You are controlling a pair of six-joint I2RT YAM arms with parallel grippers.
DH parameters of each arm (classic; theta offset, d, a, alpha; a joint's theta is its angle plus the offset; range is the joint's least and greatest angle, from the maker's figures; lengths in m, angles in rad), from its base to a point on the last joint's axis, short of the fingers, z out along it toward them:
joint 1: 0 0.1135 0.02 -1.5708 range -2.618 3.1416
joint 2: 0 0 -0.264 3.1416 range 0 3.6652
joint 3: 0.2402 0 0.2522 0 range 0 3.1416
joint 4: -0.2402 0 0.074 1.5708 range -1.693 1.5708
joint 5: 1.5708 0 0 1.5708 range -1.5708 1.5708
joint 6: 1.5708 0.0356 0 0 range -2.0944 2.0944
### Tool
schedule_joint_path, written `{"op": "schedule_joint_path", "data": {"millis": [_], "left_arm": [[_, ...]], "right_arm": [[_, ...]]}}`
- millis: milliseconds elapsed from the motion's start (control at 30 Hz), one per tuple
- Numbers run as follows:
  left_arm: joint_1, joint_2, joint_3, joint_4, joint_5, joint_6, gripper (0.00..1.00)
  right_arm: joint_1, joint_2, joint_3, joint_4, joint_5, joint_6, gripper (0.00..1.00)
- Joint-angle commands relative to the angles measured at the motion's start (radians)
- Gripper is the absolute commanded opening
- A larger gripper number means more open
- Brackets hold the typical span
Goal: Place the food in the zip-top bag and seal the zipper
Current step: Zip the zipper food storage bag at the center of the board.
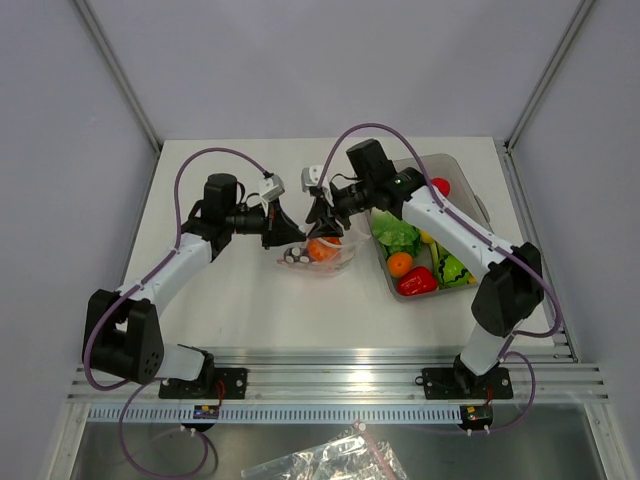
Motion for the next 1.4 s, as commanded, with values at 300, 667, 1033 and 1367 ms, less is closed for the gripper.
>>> {"op": "schedule_joint_path", "data": {"millis": [300, 667, 1033, 1367], "left_arm": [[0.004, -0.010, 0.045, 0.033, 0.046, 0.008, 0.00], [0.004, -0.012, 0.047, 0.033, 0.045, 0.011, 0.00], [0.006, -0.016, 0.058, -0.025, 0.023, 0.063, 0.00], [0.018, 0.011, 0.102, -0.256, 0.020, 0.251, 0.48]], "right_arm": [[0.019, 0.091, 0.128, -0.007, -0.076, 0.042, 0.41], [0.019, 0.125, 0.145, -0.031, -0.074, 0.044, 0.23], [0.015, 0.108, 0.141, -0.019, -0.054, 0.059, 0.00], [0.014, 0.097, 0.118, 0.049, -0.061, 0.122, 0.00]]}}
